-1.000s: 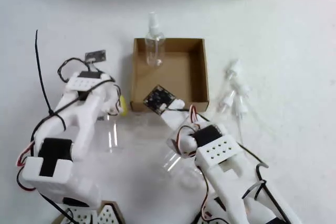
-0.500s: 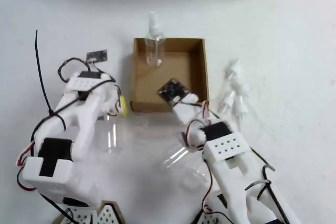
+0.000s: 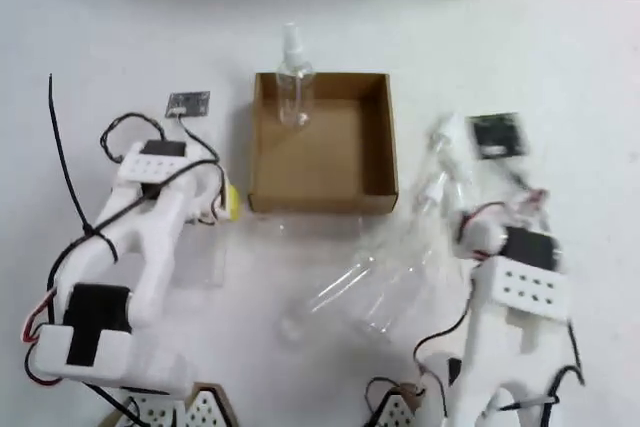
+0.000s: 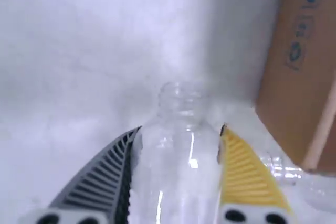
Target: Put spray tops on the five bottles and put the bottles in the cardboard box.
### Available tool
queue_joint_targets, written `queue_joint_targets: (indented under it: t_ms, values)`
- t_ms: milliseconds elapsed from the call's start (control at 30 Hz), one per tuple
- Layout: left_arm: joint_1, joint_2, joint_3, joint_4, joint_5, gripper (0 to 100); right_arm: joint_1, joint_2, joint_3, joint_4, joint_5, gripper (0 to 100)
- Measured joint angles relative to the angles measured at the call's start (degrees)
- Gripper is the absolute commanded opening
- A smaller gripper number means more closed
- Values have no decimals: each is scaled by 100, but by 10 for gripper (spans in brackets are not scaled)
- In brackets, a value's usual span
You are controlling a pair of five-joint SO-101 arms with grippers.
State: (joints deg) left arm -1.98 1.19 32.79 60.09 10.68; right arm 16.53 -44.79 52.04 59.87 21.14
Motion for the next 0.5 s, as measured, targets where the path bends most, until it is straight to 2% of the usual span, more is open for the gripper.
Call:
queue_joint_targets:
  t_ms: [133,333,500]
  values:
    - [-105,-35,0,0,-9,20,422,369,-466,229,-325,17]
    - [-352,-35,0,0,-9,20,413,1565,-1512,923,-475,18]
    - [-360,-35,0,0,-18,20,369,2505,-2488,1248,-993,19]
